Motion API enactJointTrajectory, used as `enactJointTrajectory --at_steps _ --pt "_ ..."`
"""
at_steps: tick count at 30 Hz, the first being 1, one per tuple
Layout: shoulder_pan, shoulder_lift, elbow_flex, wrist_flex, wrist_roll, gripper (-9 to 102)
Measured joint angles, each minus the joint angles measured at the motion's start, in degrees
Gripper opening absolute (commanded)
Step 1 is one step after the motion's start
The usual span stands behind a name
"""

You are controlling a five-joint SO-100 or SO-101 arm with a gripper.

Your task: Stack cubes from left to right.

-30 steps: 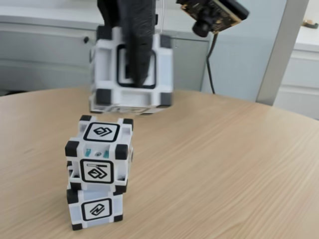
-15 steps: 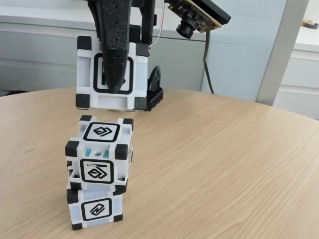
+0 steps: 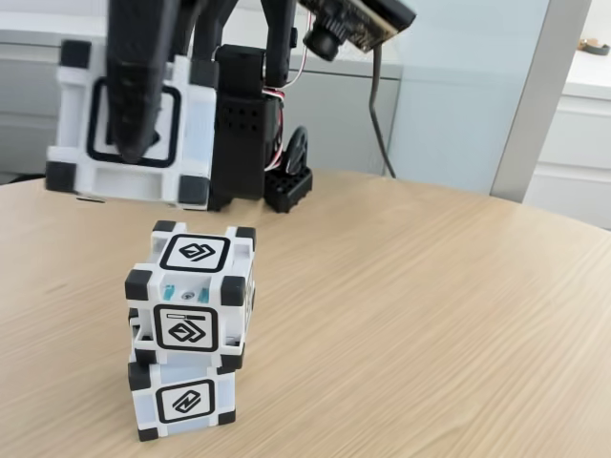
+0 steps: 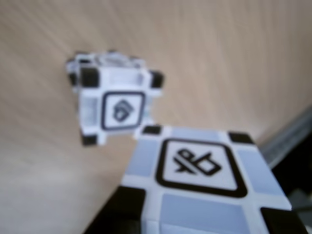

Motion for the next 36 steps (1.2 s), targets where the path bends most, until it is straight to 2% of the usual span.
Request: enactJointTrajectory --at_steps 7,20,26,36 --pt "-0.44 -5.45 -5.36 7.82 2.37 0" --pt "-0.44 -12.92 -6.68 8.44 3.16 0" --pt "-0.18 -13.89 -7.38 8.44 0.62 25" --pt "-1.05 -14.06 -7.29 9.14 -4.22 35"
